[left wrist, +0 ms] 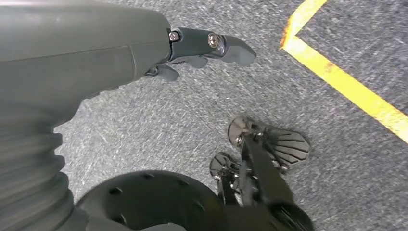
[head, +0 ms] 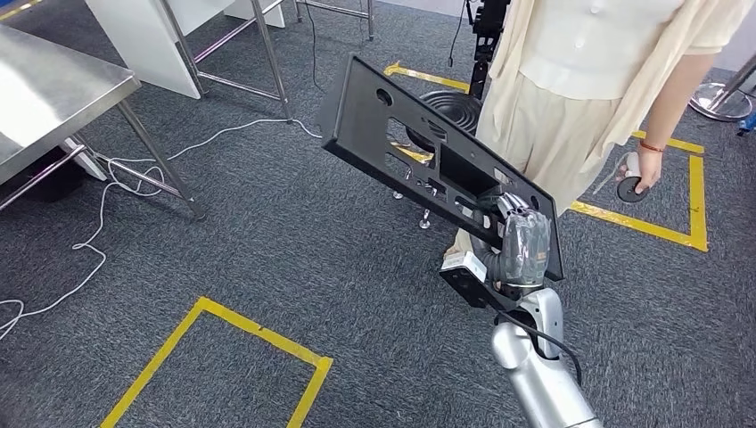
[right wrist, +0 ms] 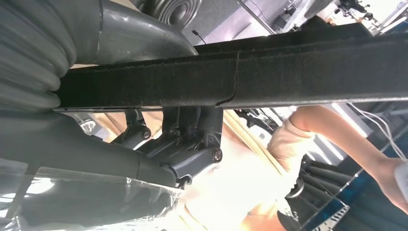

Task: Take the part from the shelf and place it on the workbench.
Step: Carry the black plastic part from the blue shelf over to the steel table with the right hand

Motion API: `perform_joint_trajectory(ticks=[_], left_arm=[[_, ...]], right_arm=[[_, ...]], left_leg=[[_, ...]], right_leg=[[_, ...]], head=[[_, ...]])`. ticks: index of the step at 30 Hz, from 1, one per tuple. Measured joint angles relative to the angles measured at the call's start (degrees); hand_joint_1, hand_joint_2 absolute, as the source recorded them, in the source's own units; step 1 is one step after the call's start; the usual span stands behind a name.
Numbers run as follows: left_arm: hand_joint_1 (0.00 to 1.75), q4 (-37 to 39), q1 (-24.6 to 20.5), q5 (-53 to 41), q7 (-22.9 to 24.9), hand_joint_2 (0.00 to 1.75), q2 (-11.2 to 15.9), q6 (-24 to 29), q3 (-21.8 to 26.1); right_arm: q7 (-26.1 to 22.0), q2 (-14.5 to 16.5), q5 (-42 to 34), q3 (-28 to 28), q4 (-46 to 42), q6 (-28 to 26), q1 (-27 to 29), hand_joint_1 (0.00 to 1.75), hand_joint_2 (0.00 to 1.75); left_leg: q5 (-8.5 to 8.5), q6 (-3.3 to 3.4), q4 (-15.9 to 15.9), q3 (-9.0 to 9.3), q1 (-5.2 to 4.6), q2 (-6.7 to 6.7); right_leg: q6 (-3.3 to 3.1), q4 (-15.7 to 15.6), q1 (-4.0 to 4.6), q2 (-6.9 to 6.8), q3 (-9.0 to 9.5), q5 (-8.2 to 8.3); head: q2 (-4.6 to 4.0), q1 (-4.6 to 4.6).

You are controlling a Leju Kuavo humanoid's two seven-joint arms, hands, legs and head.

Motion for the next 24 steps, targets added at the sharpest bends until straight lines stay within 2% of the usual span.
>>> perform_joint_trajectory(ticks=[1,2,3,4,5,6,8,9,10,11,12,14,15,16,17,18,19,21,22,23,24], left_arm=[[0.00,-0.01,-0.11,-0.09,-0.02,1.75,0.08,0.13,-0.04],[0.00,-0.02,-0.19,-0.11,-0.01,1.75,0.15,0.25,-0.07],[0.00,-0.02,-0.19,-0.13,0.01,1.75,0.14,0.32,-0.09],[0.00,-0.01,-0.12,-0.14,0.04,1.75,0.09,0.36,-0.10],[0.00,-0.01,-0.09,-0.14,0.07,1.75,0.03,0.39,-0.10],[0.00,0.00,-0.11,-0.15,0.11,1.75,-0.04,0.42,-0.10],[0.00,0.01,-0.28,-0.15,0.16,1.75,-0.20,0.47,-0.11],[0.00,0.01,-0.34,-0.15,0.20,1.75,-0.26,0.49,-0.12],[0.00,0.01,-0.33,-0.15,0.25,1.75,-0.34,0.49,-0.13],[0.00,0.01,-0.27,-0.14,0.30,1.75,-0.40,0.48,-0.12],[0.00,0.01,-0.19,-0.14,0.35,1.75,-0.48,0.48,-0.11],[0.00,0.01,-0.08,-0.13,0.38,1.75,-0.54,0.51,-0.10],[0.00,0.01,-0.09,-0.13,0.39,1.75,-0.52,0.54,-0.10],[0.00,0.01,-0.09,-0.13,0.40,1.75,-0.48,0.58,-0.10],[0.00,0.01,-0.03,-0.13,0.41,1.75,-0.45,0.63,-0.10],[0.00,0.01,0.07,-0.13,0.42,1.75,-0.44,0.65,-0.10],[0.00,0.01,0.22,-0.13,0.44,1.75,-0.42,0.68,-0.10],[0.00,0.01,0.36,-0.13,0.46,1.75,-0.37,0.69,-0.10],[0.00,0.01,0.30,-0.13,0.46,1.75,-0.36,0.68,-0.10],[0.00,0.01,0.17,-0.13,0.46,1.75,-0.37,0.64,-0.11],[0.00,0.01,0.07,-0.13,0.46,1.75,-0.39,0.61,-0.11]], right_arm=[[0.13,-0.15,0.09,-0.30,-0.59,0.01,0.62,1.75,1.75],[0.23,-0.27,0.20,-0.51,-1.08,0.02,1.15,1.75,1.75],[0.28,-0.36,0.28,-0.63,-1.53,0.07,1.57,1.75,1.75],[0.30,-0.46,0.37,-0.74,-1.93,0.16,1.90,1.75,1.75],[0.30,-0.58,0.45,-0.87,-2.27,0.28,2.11,1.75,1.75],[0.27,-0.75,0.47,-1.03,-2.52,0.43,2.26,1.75,1.75],[0.23,-1.22,0.48,-1.34,-2.67,0.78,2.65,1.75,1.75],[0.22,-1.44,0.46,-1.43,-2.69,0.91,2.93,1.75,1.75],[0.22,-1.62,0.44,-1.47,-2.67,1.01,3.18,1.75,1.75],[0.22,-1.71,0.41,-1.49,-2.65,1.02,3.32,1.75,1.75],[0.22,-1.75,0.39,-1.50,-2.63,1.04,3.32,1.75,1.75],[0.20,-1.76,0.35,-1.49,-2.47,1.09,3.07,1.75,1.75],[0.19,-1.74,0.34,-1.46,-2.36,1.15,2.92,1.75,1.75],[0.16,-1.73,0.34,-1.41,-2.24,1.22,2.87,1.75,1.75],[0.14,-1.71,0.34,-1.37,-2.14,1.29,2.85,1.75,1.75],[0.11,-1.68,0.35,-1.33,-2.09,1.37,2.81,1.75,1.75],[0.09,-1.63,0.36,-1.32,-2.06,1.42,2.74,1.75,1.75],[0.07,-1.46,0.46,-1.33,-2.04,1.45,2.44,1.75,1.75],[0.05,-1.38,0.54,-1.34,-2.04,1.45,2.33,1.75,1.75],[0.04,-1.33,0.62,-1.35,-2.02,1.45,2.29,1.75,1.75],[0.03,-1.31,0.68,-1.34,-2.00,1.45,2.28,1.75,1.75]], left_leg=[[-0.04,0.42,-1.31,0.66,-0.44,0.70],[-0.33,0.62,-1.65,0.78,-0.68,0.66],[-0.27,0.81,-2.10,0.98,-0.74,0.05],[-0.01,0.93,-2.81,1.52,-0.58,-0.52],[0.29,0.99,-3.58,2.13,-0.36,-1.12],[0.62,1.03,-4.27,2.72,-0.09,-1.74],[0.87,1.02,-4.69,3.13,0.23,-3.20],[0.88,1.03,-4.67,3.14,0.32,-4.05],[0.84,0.94,-4.63,3.17,0.43,-4.93],[0.76,0.76,-4.55,3.21,0.62,-5.76],[0.64,0.47,-4.39,3.27,0.85,-6.55],[0.12,-0.46,-3.63,3.13,1.26,-7.96],[-0.19,-0.97,-3.06,2.84,1.31,-8.57],[-0.40,-1.44,-2.63,2.46,1.28,-9.09],[-0.46,-1.76,-2.38,2.12,1.26,-9.57],[-0.50,-2.03,-2.21,1.87,1.32,-10.00],[-0.57,-2.22,-2.06,1.73,1.41,-9.66],[-1.96,-2.63,0.41,0.61,1.49,-7.04],[-3.36,-2.81,3.28,-0.84,1.50,-5.34],[-4.99,-2.96,7.00,-2.89,1.53,-4.20],[-6.32,-3.02,10.68,-5.04,1.61,-3.71]], right_leg=[[0.12,-0.10,0.06,-0.50,0.10,-0.13],[0.33,-0.25,0.12,-1.04,0.23,-0.21],[0.51,-0.51,0.15,-1.55,0.54,-0.27],[0.66,-0.48,0.23,-1.48,0.70,-0.47],[0.78,0.26,0.24,-0.65,0.60,-0.94],[0.80,2.16,0.22,0.66,-0.10,-1.83],[0.73,9.26,-0.29,3.34,-3.62,-4.59],[0.85,12.85,-0.53,3.89,-5.66,-5.75],[1.22,14.99,-0.83,4.12,-7.08,-6.16],[1.88,14.98,-1.15,4.22,-7.48,-5.58],[2.76,12.72,-1.53,4.40,-6.72,-4.09],[4.54,5.25,-2.51,5.97,-3.58,-0.50],[4.75,2.51,-2.77,6.85,-2.34,0.57],[4.47,1.11,-2.88,7.44,-1.71,1.01],[3.91,1.01,-2.76,7.50,-1.65,0.92],[3.24,0.95,-2.68,7.00,-1.56,0.97],[2.82,0.97,-2.66,6.53,-1.49,0.97],[2.13,0.88,-2.63,5.65,-1.16,0.89],[1.83,0.84,-2.44,5.16,-1.01,0.78],[1.52,0.84,-2.24,4.58,-0.92,0.63],[1.29,0.84,-2.00,3.97,-0.88,0.48]], head=[[0.00,0.03],[0.00,-0.01],[0.00,-0.02],[0.00,0.03],[0.00,0.00],[0.00,0.09],[0.00,0.18],[0.00,0.30],[0.00,0.33],[0.00,0.37],[0.00,0.40],[0.00,0.53],[0.00,0.69],[0.00,0.72],[0.00,0.72],[0.00,0.66],[0.00,0.53],[0.00,0.34],[0.00,0.24],[0.00,0.15],[0.00,0.14]])
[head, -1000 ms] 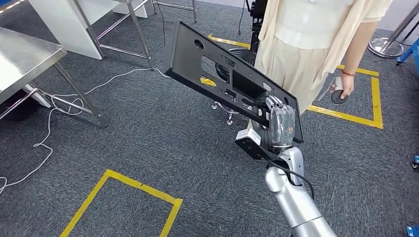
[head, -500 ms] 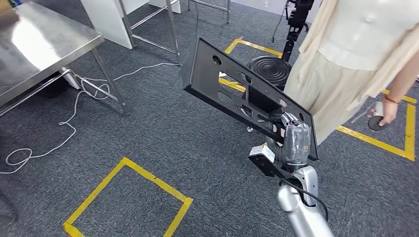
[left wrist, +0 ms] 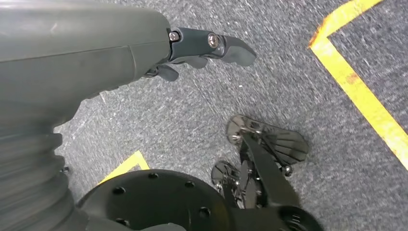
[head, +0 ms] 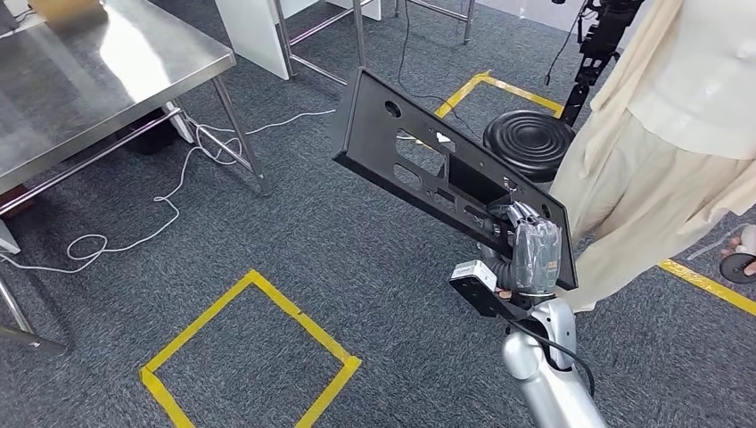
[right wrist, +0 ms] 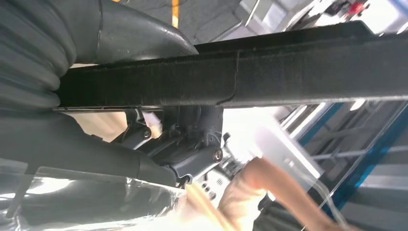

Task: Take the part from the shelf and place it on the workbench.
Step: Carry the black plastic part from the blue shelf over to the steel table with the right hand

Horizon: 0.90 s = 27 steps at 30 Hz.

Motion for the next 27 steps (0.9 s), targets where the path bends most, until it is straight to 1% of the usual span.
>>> perform_joint_trajectory(ticks=[1,2,3,4,5,6,7,8,9,10,11,12,13,14,15,16,17,18,19,20,21,22,23,24,25,26,27], left_arm=[[0.00,0.00,-0.04,0.00,0.00,1.75,-0.02,-0.03,-0.01],[0.00,0.00,-0.04,0.00,0.00,1.75,-0.04,-0.04,-0.01],[0.00,0.00,0.00,0.00,0.00,1.75,-0.04,-0.04,0.00],[0.00,0.00,0.02,0.00,0.00,1.75,-0.04,-0.04,0.01],[0.00,0.00,-0.03,0.00,0.00,1.75,-0.02,-0.04,0.01],[0.00,0.00,-0.11,0.00,0.00,1.75,0.02,-0.04,0.01],[0.00,-0.01,-0.20,0.00,0.00,1.75,0.06,-0.04,0.01],[0.00,-0.01,-0.26,0.00,0.00,1.75,0.10,-0.02,0.00],[0.00,-0.01,-0.25,0.00,0.00,1.75,0.11,-0.01,0.00],[0.00,-0.01,-0.20,0.00,0.00,1.75,0.11,0.01,-0.01],[0.00,0.00,-0.12,0.00,0.00,1.75,0.08,0.02,0.00],[0.00,0.00,-0.10,-0.02,0.01,1.75,0.05,0.01,0.01],[0.00,0.00,-0.16,-0.08,0.02,1.75,0.02,-0.02,0.01],[0.00,0.00,-0.25,-0.20,0.02,1.75,-0.02,-0.08,0.01],[0.00,0.00,-0.34,-0.36,0.03,1.75,-0.02,-0.17,0.01],[0.00,0.00,-0.39,-0.56,0.07,1.75,-0.04,-0.25,-0.01],[0.00,0.00,-0.36,-0.72,0.13,1.75,-0.09,-0.32,-0.02],[0.00,0.00,-0.29,-0.82,0.21,1.75,-0.14,-0.36,-0.04],[0.00,0.00,-0.21,-0.89,0.28,1.75,-0.19,-0.37,-0.05],[0.00,0.00,-0.14,-0.91,0.33,1.75,-0.22,-0.39,-0.08],[0.00,0.00,-0.14,-0.93,0.34,1.75,-0.22,-0.43,-0.13],[0.00,0.00,-0.15,-0.96,0.34,1.75,-0.19,-0.52,-0.21],[0.00,0.00,-0.13,-0.98,0.32,1.75,-0.16,-0.66,-0.30],[0.00,0.00,-0.09,-1.02,0.31,1.75,-0.13,-0.79,-0.37],[0.00,0.00,0.01,-1.08,0.29,1.75,-0.06,-0.92,-0.43],[0.00,0.00,0.13,-1.14,0.28,1.75,-0.01,-0.98,-0.48],[0.00,0.00,0.18,-1.19,0.27,1.75,0.04,-1.01,-0.54]], right_arm=[[0.00,0.04,0.01,0.01,0.03,0.00,0.01,1.75,1.75],[0.00,0.08,0.02,0.01,0.05,0.00,0.01,1.75,1.75],[0.00,0.11,0.02,0.02,0.06,0.00,-0.01,1.75,1.75],[0.00,0.16,0.02,0.02,0.06,0.00,-0.04,1.75,1.75],[0.00,0.19,0.02,0.02,0.06,0.00,-0.10,1.75,1.75],[0.00,0.21,0.02,0.01,0.06,0.00,-0.18,1.75,1.75],[0.00,0.24,0.01,0.01,0.07,0.00,-0.25,1.75,1.75],[0.00,0.27,0.01,0.01,0.07,0.00,-0.30,1.75,1.75],[0.00,0.33,0.02,0.02,0.07,0.00,-0.33,1.75,1.75],[0.00,0.43,0.03,0.04,0.05,0.00,-0.35,1.75,1.75],[0.00,0.50,0.04,0.05,0.05,0.01,-0.40,1.75,1.75],[0.05,0.54,0.07,0.06,0.04,0.05,-0.48,1.75,1.75],[0.17,0.54,0.10,0.05,0.04,0.17,-0.52,1.75,1.75],[0.38,0.48,0.13,0.05,0.05,0.38,-0.48,1.75,1.75],[0.69,0.44,0.16,0.04,0.07,0.61,-0.30,1.75,1.75],[0.98,0.40,0.21,0.02,0.09,0.81,-0.03,1.75,1.75],[1.19,0.37,0.26,-0.01,0.10,0.94,0.21,1.75,1.75],[1.31,0.36,0.31,-0.04,0.11,0.98,0.38,1.75,1.75],[1.32,0.34,0.35,-0.08,0.11,0.98,0.45,1.75,1.75],[1.33,0.31,0.36,-0.12,0.11,0.98,0.47,1.75,1.75],[1.34,0.28,0.38,-0.15,0.10,0.99,0.50,1.75,1.75],[1.35,0.26,0.44,-0.20,0.06,1.01,0.59,1.75,1.75],[1.41,0.22,0.54,-0.25,0.01,1.04,0.68,1.75,1.75],[1.48,0.19,0.70,-0.29,-0.07,1.10,0.76,1.75,1.75],[1.56,0.16,0.85,-0.34,-0.15,1.15,0.79,1.75,1.75],[1.67,0.13,0.97,-0.40,-0.27,1.21,0.75,1.75,1.75],[1.73,0.10,1.08,-0.49,-0.42,1.25,0.74,1.75,1.75]], left_leg=[[-0.54,0.04,2.52,-1.63,0.03,0.20],[-0.04,0.20,3.12,-2.29,0.00,0.29],[1.50,0.53,1.47,-1.71,-0.07,0.38],[3.64,1.05,-1.99,-0.08,-0.26,0.75],[5.28,1.65,-5.80,1.86,-0.62,1.68],[6.37,2.19,-9.04,3.52,-1.04,2.58],[6.74,2.61,-11.04,4.56,-1.44,3.26],[6.51,2.84,-11.75,4.88,-1.76,3.53],[6.47,2.99,-12.07,4.97,-1.94,3.08],[6.65,3.17,-12.67,5.39,-1.76,2.47],[6.85,3.31,-13.40,5.97,-1.60,1.93],[7.06,3.49,-14.07,6.59,-1.37,1.38],[7.22,3.58,-14.59,7.15,-1.13,0.79],[7.14,3.61,-14.67,7.34,-1.17,0.17],[7.06,3.63,-14.63,7.39,-1.17,-0.57],[6.97,3.58,-14.62,7.43,-1.21,-1.36],[6.90,3.52,-14.58,7.48,-1.24,-2.18],[6.83,3.41,-14.51,7.57,-1.22,-2.99],[6.70,3.21,-14.37,7.69,-1.15,-3.78],[6.49,2.88,-14.17,7.79,-1.06,-4.50],[6.26,2.56,-13.82,7.74,-1.08,-5.16],[6.13,2.24,-13.52,7.58,-1.07,-5.74],[6.08,2.02,-13.31,7.37,-1.08,-6.21],[6.14,1.87,-13.19,7.15,-1.08,-6.69],[6.12,1.73,-13.17,6.99,-0.95,-7.09],[5.85,1.55,-12.80,6.79,-0.96,-6.62],[5.21,1.27,-11.71,6.24,-0.97,-5.47]], right_leg=[[-0.19,0.00,0.21,-0.62,0.05,-0.14],[-0.37,0.00,0.43,-1.18,0.14,-0.28],[-0.51,0.00,0.63,-1.70,0.32,-0.44],[-0.63,-0.02,0.81,-2.20,0.58,-0.63],[-0.68,-0.09,0.98,-2.65,0.87,-0.83],[-0.60,-0.18,1.21,-3.10,1.09,-1.03],[-0.49,-0.29,1.34,-3.52,1.24,-1.17],[-0.29,-0.44,1.41,-3.97,1.37,-1.29],[-0.06,-0.68,1.49,-4.47,1.57,-1.38],[0.15,-0.84,1.58,-4.77,1.76,-1.53],[0.29,-0.56,1.61,-4.41,1.88,-1.86],[0.26,0.68,1.65,-3.49,1.51,-2.53],[0.13,3.06,1.65,-2.26,0.46,-3.57],[-0.09,6.35,1.48,-1.04,-1.13,-4.84],[-0.22,9.87,1.43,-0.39,-3.12,-6.06],[-0.18,12.48,1.39,-0.14,-4.80,-6.76],[0.08,13.37,1.35,-0.04,-5.71,-6.62],[0.54,12.09,1.30,0.09,-5.53,-5.50],[1.15,8.80,1.14,0.42,-4.31,-3.61],[1.59,5.14,0.95,1.12,-2.79,-1.81],[1.82,1.98,0.76,1.91,-1.35,-0.45],[1.71,0.17,0.66,2.59,-0.45,0.28],[1.42,-0.26,0.72,2.95,-0.16,0.37],[1.20,-0.33,0.85,2.85,-0.06,0.41],[0.96,-0.23,0.71,2.47,-0.04,0.46],[0.82,-0.30,0.63,2.02,0.05,0.45],[0.56,-0.40,0.52,1.54,0.20,0.41]], head=[[0.00,-0.01],[0.00,0.00],[0.00,-0.01],[0.00,0.00],[0.00,0.03],[0.00,0.04],[0.00,0.05],[0.00,0.06],[0.00,0.01],[0.00,0.02],[0.00,0.09],[0.00,0.12],[0.00,0.31],[0.00,0.46],[0.00,0.55],[0.00,0.71],[0.00,0.73],[0.00,0.75],[0.00,0.75],[0.00,0.73],[0.00,0.80],[0.00,0.80],[0.00,0.79],[0.00,0.80],[0.00,0.73],[0.00,0.69],[0.00,0.48]])
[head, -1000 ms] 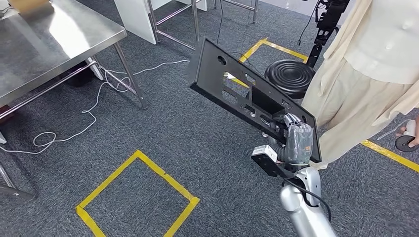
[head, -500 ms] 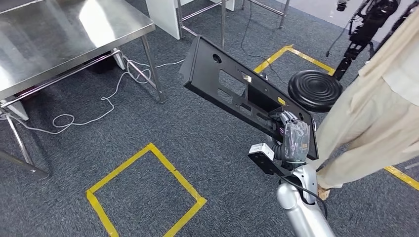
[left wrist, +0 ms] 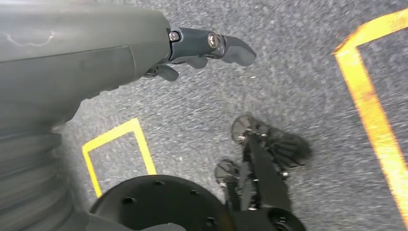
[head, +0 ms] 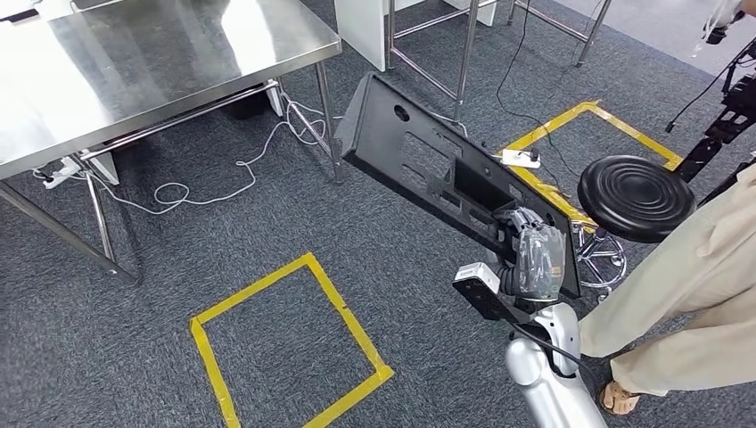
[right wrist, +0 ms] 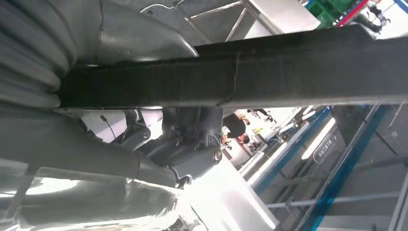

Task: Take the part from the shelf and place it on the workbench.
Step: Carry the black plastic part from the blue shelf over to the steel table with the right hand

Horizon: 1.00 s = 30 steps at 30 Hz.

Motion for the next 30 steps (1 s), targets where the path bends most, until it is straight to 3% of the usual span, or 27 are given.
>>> perform_joint_trajectory(ticks=[3,5,6,7,9,11,12,14,16,18,20,21,22,24,25,26,28,29,30], left_arm=[[0.00,0.00,-0.12,-0.09,-0.01,1.75,0.02,-0.07,-0.26],[0.00,0.01,-0.18,-0.22,-0.43,1.75,-0.07,-0.04,-0.34],[0.00,0.01,-0.20,-0.34,-0.80,1.75,-0.16,0.03,-0.36],[0.00,0.01,-0.26,-0.45,-1.22,1.75,-0.27,0.12,-0.37],[0.00,-0.05,-0.66,-0.63,-1.68,1.75,-0.29,0.34,-0.41],[0.00,-0.13,-1.29,-0.69,-1.85,1.75,-0.27,0.51,-0.45],[0.00,-0.17,-1.51,-0.71,-1.90,1.75,-0.25,0.56,-0.48],[0.00,-0.14,-1.55,-0.72,-2.00,1.75,-0.50,0.54,-0.54],[0.00,-0.09,-1.38,-0.71,-2.13,1.75,-0.73,0.46,-0.56],[0.00,-0.07,-1.47,-0.73,-2.22,1.75,-0.88,0.28,-0.57],[0.00,-0.07,-1.56,-0.79,-2.22,1.75,-1.05,0.10,-0.59],[0.00,-0.06,-1.51,-0.83,-2.22,1.75,-1.14,0.08,-0.59],[0.00,-0.05,-1.43,-0.85,-2.22,1.75,-1.21,0.07,-0.59],[0.00,-0.05,-1.34,-0.94,-2.07,1.75,-1.22,0.18,-0.59],[0.00,-0.05,-1.35,-1.01,-1.84,1.75,-1.16,0.34,-0.60],[0.00,-0.05,-1.32,-1.10,-1.61,1.75,-1.07,0.51,-0.60],[0.00,-0.04,-0.94,-1.22,-1.28,1.75,-0.83,0.70,-0.61],[0.00,-0.04,-0.65,-1.23,-1.28,1.75,-0.65,0.70,-0.60],[0.00,-0.03,-0.39,-1.22,-1.28,1.75,-0.51,0.69,-0.60]], right_arm=[[0.09,-0.19,0.12,-0.44,-0.42,0.13,0.07,1.75,1.75],[0.13,-0.33,0.25,-0.69,-0.44,0.49,0.01,1.75,1.75],[0.21,-0.32,0.48,-0.75,-0.42,0.75,-0.16,1.75,1.75],[0.35,-0.25,0.82,-0.78,-0.41,1.03,-0.45,1.75,1.75],[0.75,-0.03,1.60,-0.77,-0.41,1.30,-1.08,1.75,1.75],[1.14,0.12,2.11,-0.80,-0.43,1.29,-1.33,1.75,1.75],[1.27,0.17,2.41,-0.80,-0.44,1.28,-1.32,1.75,1.75],[1.46,0.35,3.09,-0.79,-0.68,1.24,-1.27,1.75,1.75],[1.58,0.46,3.77,-0.81,-0.98,1.09,-1.29,1.75,1.75],[1.97,0.31,4.57,-0.94,-1.06,0.79,-1.09,1.75,1.75],[2.53,0.14,5.47,-1.12,-1.05,0.56,-0.42,1.75,1.75],[2.82,0.10,5.98,-1.19,-1.05,0.50,-0.12,1.75,1.75],[3.07,0.09,6.48,-1.25,-1.04,0.45,0.05,1.75,1.75],[3.54,0.07,7.39,-1.30,-1.03,0.37,0.05,1.75,1.75],[3.77,0.07,7.77,-1.34,-1.08,0.32,0.03,1.75,1.75],[3.98,0.05,8.14,-1.39,-1.15,0.26,0.06,1.75,1.75],[4.34,0.04,8.78,-1.46,-1.32,0.20,0.08,1.75,1.75],[4.44,0.04,8.96,-1.49,-1.35,0.19,0.00,1.75,1.75],[4.50,0.05,9.06,-1.54,-1.37,0.17,-0.14,1.75,1.75]], left_leg=[[-3.89,-0.88,9.04,-4.79,0.25,4.68],[-5.09,-0.96,14.36,-8.08,0.46,5.63],[-4.30,-0.72,14.38,-8.39,0.43,5.78],[-2.67,-0.18,12.30,-7.51,0.25,5.98],[0.76,2.02,4.91,-3.71,-1.01,8.22],[1.78,3.80,-0.02,-1.16,-2.40,10.73],[1.56,4.10,-0.77,-0.88,-2.74,11.01],[1.88,4.06,-1.94,-0.22,-2.48,9.48],[2.65,3.98,-3.67,1.06,-1.69,7.93],[3.14,3.81,-4.38,1.58,-1.06,6.30],[3.19,3.42,-4.32,1.57,-0.70,4.34],[3.11,3.10,-4.22,1.59,-0.43,3.33],[2.97,2.63,-3.99,1.60,-0.08,2.37],[2.35,1.36,-2.91,1.30,0.58,0.68],[1.92,0.71,-2.13,0.92,0.74,-0.03],[1.66,0.17,-1.56,0.50,0.79,-0.61],[1.55,-0.37,-1.12,-0.13,0.91,-1.46],[1.57,-0.51,-1.07,-0.23,1.04,-1.25],[1.27,-0.65,-0.50,-0.49,1.09,-0.18]], right_leg=[[-0.88,-0.12,0.25,-1.75,0.40,-0.34],[-1.30,-0.12,0.67,-3.15,0.58,-0.63],[-1.48,-0.12,0.90,-3.82,0.72,-0.76],[-1.65,-0.16,1.19,-4.44,0.91,-0.88],[-1.89,-0.34,1.74,-5.66,1.44,-1.18],[-1.76,-0.62,2.13,-7.13,1.82,-1.50],[-1.57,-0.73,2.24,-7.97,1.94,-1.65],[-1.27,-0.95,2.36,-8.98,2.30,-1.90],[-1.09,1.10,2.37,-6.15,1.70,-2.87],[-0.88,7.46,1.81,-2.31,-1.49,-5.14],[-0.07,13.51,1.01,-1.36,-5.13,-6.70],[0.74,13.87,0.53,-1.27,-5.78,-6.20],[1.77,12.11,0.00,-1.16,-5.40,-4.82],[3.89,5.06,-1.14,0.31,-2.79,-1.36],[4.06,2.39,-1.49,1.08,-1.66,-0.36],[3.70,0.98,-1.60,1.65,-1.01,0.03],[1.99,0.80,-1.38,1.16,-0.76,-0.03],[1.46,0.85,-1.28,0.69,-0.69,0.00],[1.05,0.82,-1.26,0.27,-0.58,0.01]], head=[[0.00,-0.61],[0.00,-0.64],[0.00,-0.65],[0.00,-0.67],[0.00,-0.57],[0.00,-0.41],[0.00,-0.36],[0.00,-0.40],[0.00,-0.39],[0.00,-0.26],[0.00,-0.13],[0.00,-0.12],[0.00,-0.08],[0.00,0.08],[0.00,0.27],[0.00,0.35],[0.00,0.40],[0.00,0.32],[0.00,0.21]])
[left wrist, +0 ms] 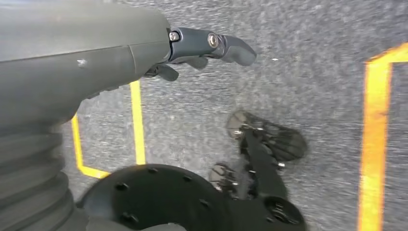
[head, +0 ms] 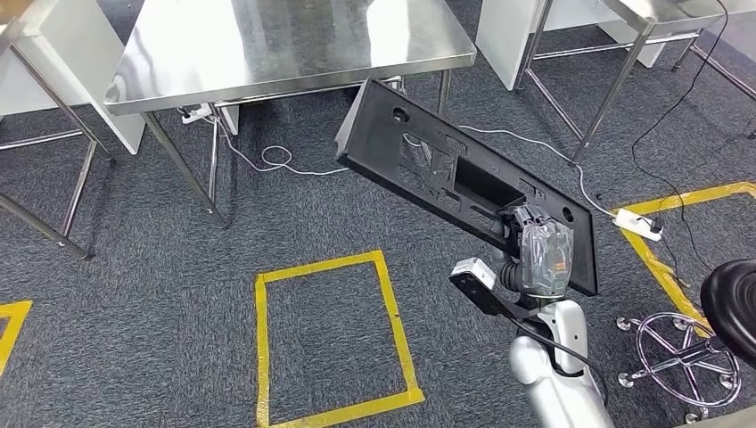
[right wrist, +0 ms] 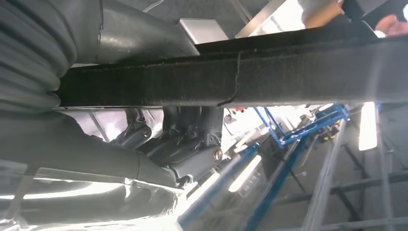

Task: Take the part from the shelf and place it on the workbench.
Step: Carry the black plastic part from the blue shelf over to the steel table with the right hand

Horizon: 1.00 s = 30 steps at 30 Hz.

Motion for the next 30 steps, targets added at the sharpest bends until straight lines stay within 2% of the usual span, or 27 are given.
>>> perform_joint_trajectory(ticks=[1,3,5,6,7,8,10,11,12,14,15,16,17,18,19,20,21,22,23,24,25,26,27,29,30], left_arm=[[0.00,0.01,0.10,0.01,0.00,1.75,0.11,0.01,0.01],[0.00,0.01,-0.02,0.02,-0.02,1.75,0.17,0.02,0.01],[0.00,0.01,-0.17,0.03,-0.05,1.75,0.18,0.02,0.01],[0.00,0.01,-0.15,0.03,-0.06,1.75,0.19,0.02,0.01],[0.00,0.01,-0.12,0.03,-0.07,1.75,0.20,0.02,0.01],[0.00,0.01,-0.07,0.03,-0.07,1.75,0.21,0.02,0.01],[0.00,-0.03,-0.11,0.03,-0.08,1.75,0.39,0.02,0.01],[0.00,-0.05,-0.23,0.03,-0.10,1.75,0.47,0.02,0.01],[0.00,-0.08,-0.35,0.03,-0.13,1.75,0.55,0.02,0.01],[0.00,-0.08,-0.42,0.03,-0.16,1.75,0.56,0.02,0.01],[0.00,-0.08,-0.32,0.03,-0.17,1.75,0.55,0.02,0.01],[0.00,-0.07,-0.24,0.03,-0.17,1.75,0.54,0.02,0.01],[0.00,-0.07,-0.24,0.03,-0.16,1.75,0.52,0.03,0.02],[0.00,-0.06,-0.30,0.04,-0.16,1.75,0.50,0.03,0.02],[0.00,-0.06,-0.42,0.04,-0.15,1.75,0.48,0.02,0.02],[0.00,-0.06,-0.51,0.05,-0.15,1.75,0.46,0.01,0.03],[0.00,-0.05,-0.52,0.05,-0.15,1.75,0.39,-0.01,0.03],[0.00,-0.05,-0.46,0.06,-0.15,1.75,0.32,-0.02,0.03],[0.00,-0.04,-0.37,0.07,-0.15,1.75,0.23,-0.03,0.03],[0.00,-0.04,-0.28,0.08,-0.15,1.75,0.16,-0.03,0.03],[0.00,-0.03,-0.22,0.09,-0.14,1.75,0.15,-0.03,0.04],[0.00,-0.03,-0.19,0.09,-0.10,1.75,0.15,-0.03,0.04],[0.00,-0.03,-0.15,0.09,-0.01,1.75,0.16,-0.02,0.07],[0.00,-0.03,-0.01,0.10,0.35,1.75,0.23,0.00,0.20],[0.00,-0.03,0.09,0.12,0.53,1.75,0.31,0.01,0.28]], right_arm=[[0.02,0.00,0.08,-0.05,-0.01,-0.01,-0.14,1.75,1.75],[0.04,-0.04,0.15,-0.17,0.00,-0.03,-0.32,1.75,1.75],[0.04,-0.08,0.19,-0.22,0.02,-0.03,-0.38,1.75,1.75],[0.04,-0.07,0.19,-0.22,0.02,-0.03,-0.41,1.75,1.75],[0.04,-0.05,0.19,-0.22,0.02,-0.03,-0.47,1.75,1.75],[0.04,-0.04,0.19,-0.22,0.02,-0.03,-0.57,1.75,1.75],[0.03,-0.03,0.17,-0.23,0.01,-0.03,-0.83,1.75,1.75],[0.03,-0.03,0.17,-0.23,0.00,-0.04,-0.94,1.75,1.75],[0.02,-0.02,0.16,-0.23,0.01,-0.04,-1.00,1.75,1.75],[0.02,0.12,0.17,-0.22,-0.02,-0.05,-1.09,1.75,1.75],[0.02,0.19,0.18,-0.23,-0.03,-0.05,-1.18,1.75,1.75],[0.02,0.23,0.19,-0.27,-0.05,-0.09,-1.29,1.75,1.75],[0.01,0.21,0.20,-0.33,-0.06,-0.15,-1.38,1.75,1.75],[-0.01,0.12,0.20,-0.42,-0.03,-0.22,-1.39,1.75,1.75],[-0.02,0.05,0.20,-0.50,0.03,-0.28,-1.30,1.75,1.75],[-0.03,-0.03,0.20,-0.57,0.13,-0.31,-1.16,1.75,1.75],[-0.03,-0.09,0.20,-0.62,0.27,-0.31,-1.05,1.75,1.75],[-0.02,-0.11,0.20,-0.66,0.41,-0.31,-1.03,1.75,1.75],[-0.02,-0.12,0.20,-0.68,0.51,-0.31,-1.13,1.75,1.75],[-0.02,-0.14,0.20,-0.68,0.58,-0.31,-1.30,1.75,1.75],[-0.02,-0.15,0.22,-0.68,0.68,-0.31,-1.52,1.75,1.75],[-0.04,-0.18,0.25,-0.66,0.79,-0.31,-1.75,1.75,1.75],[-0.07,-0.21,0.30,-0.62,0.92,-0.31,-1.97,1.75,1.75],[-0.22,-0.23,0.18,-0.55,1.12,-0.31,-2.44,1.75,1.75],[-0.42,-0.25,-0.16,-0.53,1.19,-0.32,-2.75,1.75,1.75]], left_leg=[[-0.75,-0.19,1.43,-0.68,0.04,1.60],[-3.57,-0.54,7.49,-3.96,0.00,4.98],[-5.82,-0.55,14.12,-7.91,0.05,5.95],[-5.65,-0.35,15.22,-8.78,0.01,6.01],[-4.48,0.06,14.24,-8.52,-0.10,6.09],[-2.60,0.74,11.15,-7.04,-0.36,6.53],[0.30,2.45,3.83,-3.23,-1.44,9.24],[0.84,3.03,1.45,-1.96,-2.00,10.42],[0.77,3.32,0.45,-1.47,-2.41,11.05],[0.71,3.40,-0.31,-1.05,-2.57,9.84],[0.97,3.37,-1.08,-0.45,-2.36,9.02],[1.24,3.43,-1.86,0.22,-2.09,8.26],[1.49,3.47,-2.55,0.90,-1.80,7.46],[1.59,3.45,-2.88,1.22,-1.61,6.66],[1.53,3.53,-2.91,1.31,-1.57,5.77],[1.45,3.51,-2.89,1.36,-1.56,4.75],[1.35,3.43,-2.86,1.44,-1.55,3.67],[1.24,3.28,-2.81,1.56,-1.51,2.63],[1.09,3.05,-2.71,1.74,-1.45,1.64],[0.87,2.72,-2.51,1.89,-1.38,0.72],[0.57,2.31,-2.17,1.90,-1.42,-0.10],[0.31,1.93,-1.85,1.81,-1.43,-0.76],[0.11,1.62,-1.61,1.63,-1.44,-1.30],[-0.09,1.25,-1.45,1.34,-1.25,-2.02],[-0.30,1.05,-1.22,1.26,-1.21,-1.64]], right_leg=[[-0.33,-0.04,0.00,-0.42,0.12,-0.03],[-0.89,-0.07,0.26,-1.51,0.29,-0.23],[-1.30,-0.07,0.66,-2.93,0.35,-0.52],[-1.49,-0.07,0.88,-3.65,0.43,-0.68],[-1.63,-0.08,1.11,-4.32,0.58,-0.85],[-1.72,-0.11,1.37,-5.00,0.83,-1.05],[-1.75,-0.33,1.81,-6.26,1.44,-1.48],[-1.64,-0.50,1.93,-6.91,1.70,-1.68],[-1.46,-0.69,1.98,-7.57,1.92,-1.83],[-1.03,-1.30,2.15,-8.89,2.50,-2.07],[-0.86,-1.23,2.22,-8.41,2.74,-2.27],[-0.85,-0.34,2.29,-7.08,2.58,-2.80],[-0.93,1.79,2.33,-5.26,1.71,-3.76],[-1.13,5.08,2.16,-3.29,0.06,-5.04],[-1.29,8.80,2.06,-2.22,-2.04,-6.35],[-1.22,11.93,1.97,-1.78,-4.08,-7.20],[-0.88,13.40,1.84,-1.64,-5.43,-7.19],[-0.31,12.82,1.71,-1.55,-5.76,-6.23],[0.40,10.11,1.49,-1.25,-5.02,-4.41],[1.13,6.10,1.15,-0.47,-3.59,-2.22],[1.47,2.54,0.90,0.46,-2.23,-0.55],[1.39,-0.05,0.73,1.09,-1.08,0.56],[1.01,-1.28,0.75,1.42,-0.49,0.92],[-0.13,-1.46,0.90,0.67,-0.08,0.81],[-0.52,-1.51,0.87,0.35,0.07,0.75]], head=[[0.00,-0.19],[0.00,-0.55],[0.00,-0.62],[0.00,-0.63],[0.00,-0.63],[0.00,-0.64],[0.00,-0.56],[0.00,-0.57],[0.00,-0.55],[0.00,-0.62],[0.00,-0.49],[0.00,-0.45],[0.00,-0.29],[0.00,-0.14],[0.00,-0.11],[0.00,0.05],[0.00,0.08],[0.00,0.13],[0.00,0.16],[0.00,0.15],[0.00,0.20],[0.00,0.20],[0.00,0.18],[0.00,0.08],[0.00,0.02]])
